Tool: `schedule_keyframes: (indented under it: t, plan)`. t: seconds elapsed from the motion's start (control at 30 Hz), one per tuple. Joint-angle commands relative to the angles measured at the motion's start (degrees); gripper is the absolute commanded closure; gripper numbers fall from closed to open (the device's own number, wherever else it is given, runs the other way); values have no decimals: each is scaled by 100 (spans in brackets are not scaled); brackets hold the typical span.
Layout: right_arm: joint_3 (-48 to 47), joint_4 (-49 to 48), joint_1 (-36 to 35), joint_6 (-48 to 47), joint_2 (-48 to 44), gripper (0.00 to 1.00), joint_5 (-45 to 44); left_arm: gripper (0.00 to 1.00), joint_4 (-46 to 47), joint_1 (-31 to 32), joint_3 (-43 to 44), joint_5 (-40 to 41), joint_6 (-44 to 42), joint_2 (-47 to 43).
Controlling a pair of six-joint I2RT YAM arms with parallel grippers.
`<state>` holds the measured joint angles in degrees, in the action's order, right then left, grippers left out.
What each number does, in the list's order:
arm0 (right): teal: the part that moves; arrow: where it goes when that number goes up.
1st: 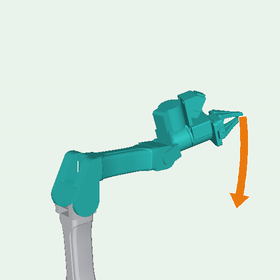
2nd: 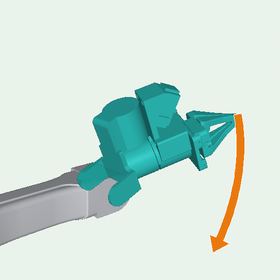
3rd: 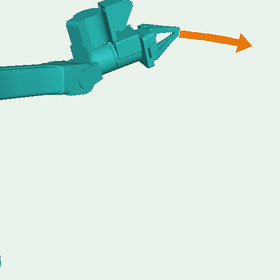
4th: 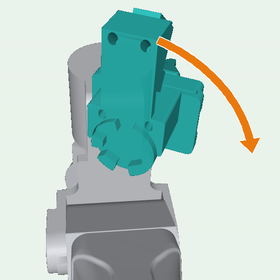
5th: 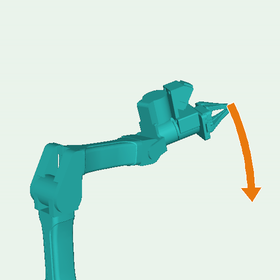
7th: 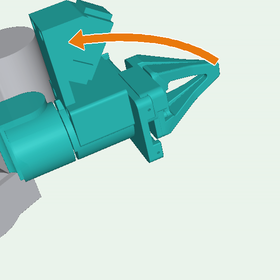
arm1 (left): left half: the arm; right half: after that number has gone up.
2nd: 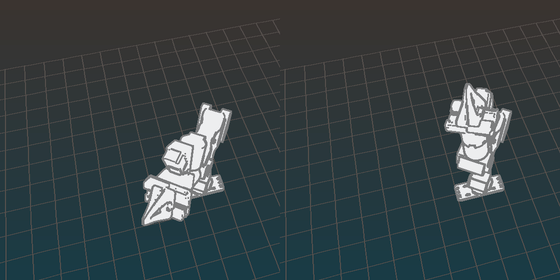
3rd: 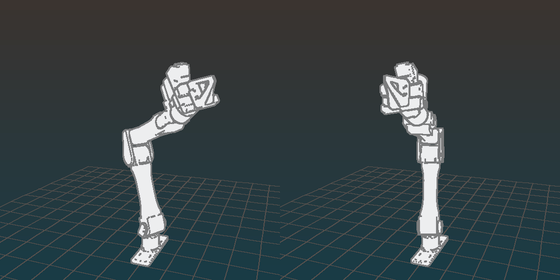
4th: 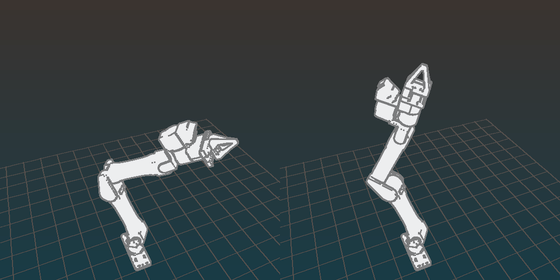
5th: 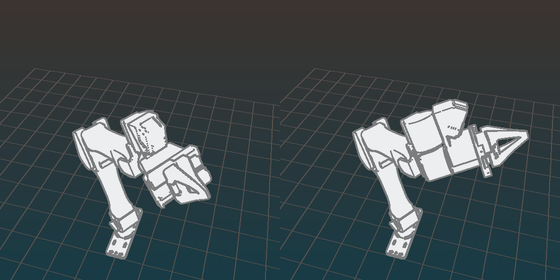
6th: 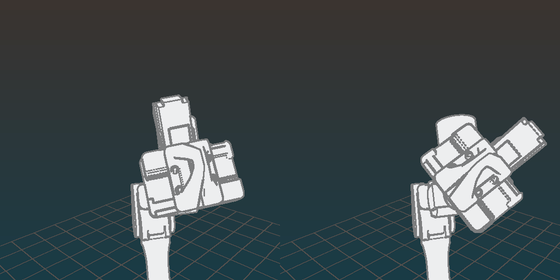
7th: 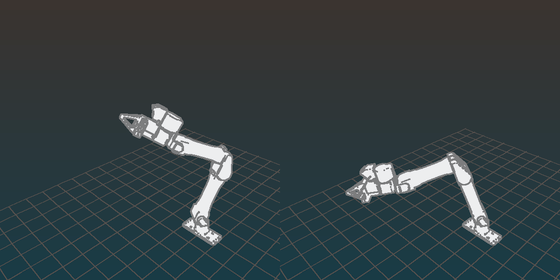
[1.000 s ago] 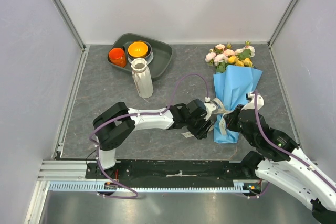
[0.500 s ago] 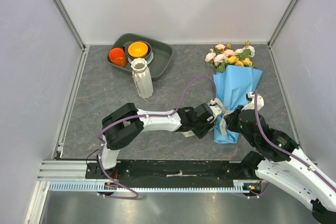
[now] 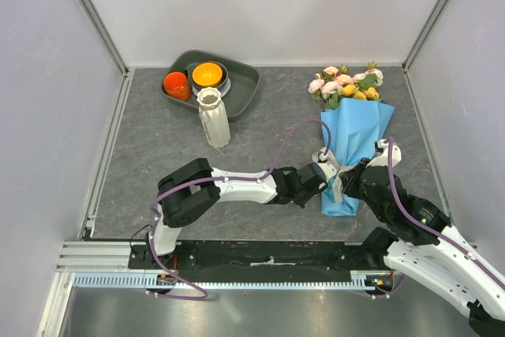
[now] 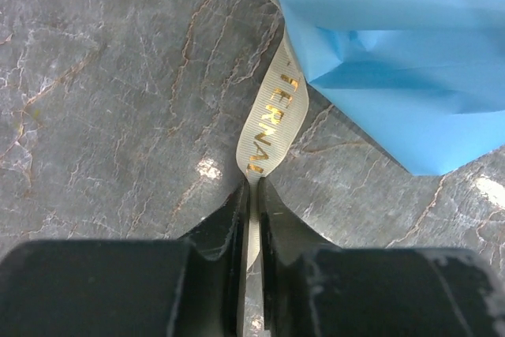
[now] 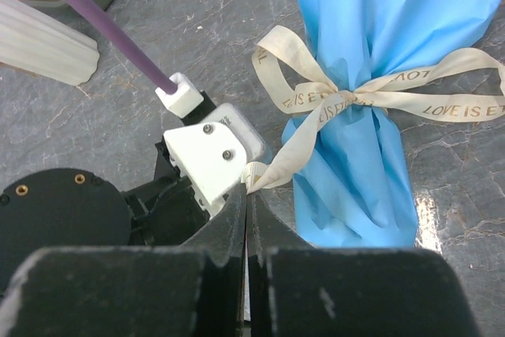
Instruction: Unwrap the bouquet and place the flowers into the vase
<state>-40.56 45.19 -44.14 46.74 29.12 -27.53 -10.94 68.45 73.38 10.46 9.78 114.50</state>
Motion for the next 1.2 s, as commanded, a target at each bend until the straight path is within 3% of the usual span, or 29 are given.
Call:
schedule_keyframes:
  t: [0.0, 0.07, 0.3, 0.7, 0.9, 1.17]
  plan:
    - [-93, -28, -24, 133, -82, 100, -323, 90, -497, 11, -140, 685, 94, 293]
    - [-75, -19, -16, 168, -91, 100, -428, 98, -488, 11, -210, 896, 129, 144]
    - [-496, 200, -16, 178, 215, 100, -1280, 98, -532, -15, -307, 1239, 322, -796]
    - [-2079, 790, -16, -482, 665, 100, -3345, 98, -1077, -375, -728, 1837, 815, -2886]
    - [-2115, 790, -16, -552, 770, 100, -3531, 98, -1191, -613, -1010, 1899, 903, -3924]
    - [-1904, 948, -24, -43, 744, 100, -3865, 98, -1534, -1008, -1265, 1995, 1052, -4541]
